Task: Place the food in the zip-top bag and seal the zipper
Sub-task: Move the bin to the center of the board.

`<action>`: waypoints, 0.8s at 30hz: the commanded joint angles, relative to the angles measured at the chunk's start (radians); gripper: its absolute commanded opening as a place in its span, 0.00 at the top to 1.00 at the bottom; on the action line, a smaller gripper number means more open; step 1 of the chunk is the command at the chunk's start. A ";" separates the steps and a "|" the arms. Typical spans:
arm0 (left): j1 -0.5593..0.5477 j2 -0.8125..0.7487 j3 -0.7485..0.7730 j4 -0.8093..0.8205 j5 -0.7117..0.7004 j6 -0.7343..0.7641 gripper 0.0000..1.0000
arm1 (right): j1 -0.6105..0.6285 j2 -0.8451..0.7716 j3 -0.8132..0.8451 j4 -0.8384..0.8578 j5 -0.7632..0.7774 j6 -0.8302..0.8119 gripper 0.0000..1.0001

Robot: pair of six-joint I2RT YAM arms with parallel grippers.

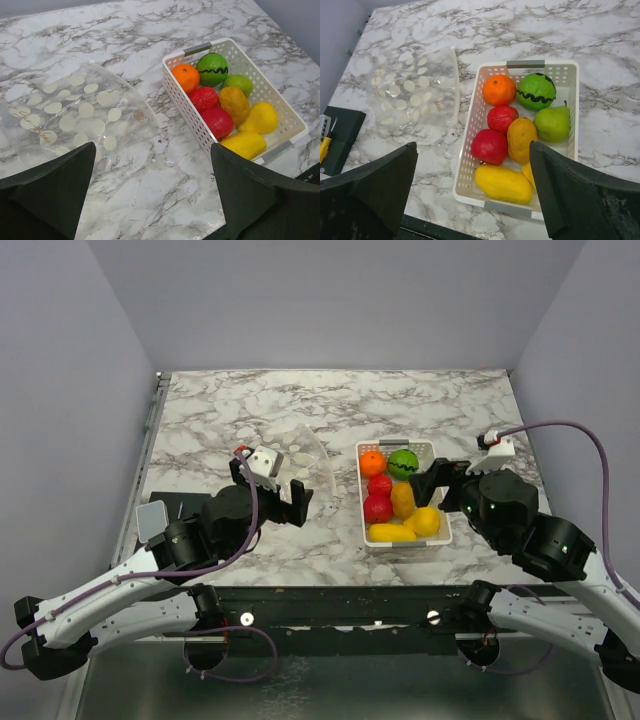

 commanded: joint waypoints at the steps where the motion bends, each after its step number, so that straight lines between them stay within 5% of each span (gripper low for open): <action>1: 0.000 0.000 -0.009 0.022 0.010 0.023 0.01 | 0.002 0.037 0.048 -0.034 -0.009 -0.012 0.00; 9: -0.001 0.008 -0.002 0.007 0.021 0.030 0.01 | 0.002 0.087 0.053 -0.011 -0.105 -0.056 0.01; 24: 0.000 -0.044 -0.043 -0.034 -0.007 0.014 0.01 | 0.003 0.406 0.120 0.017 -0.174 -0.011 0.21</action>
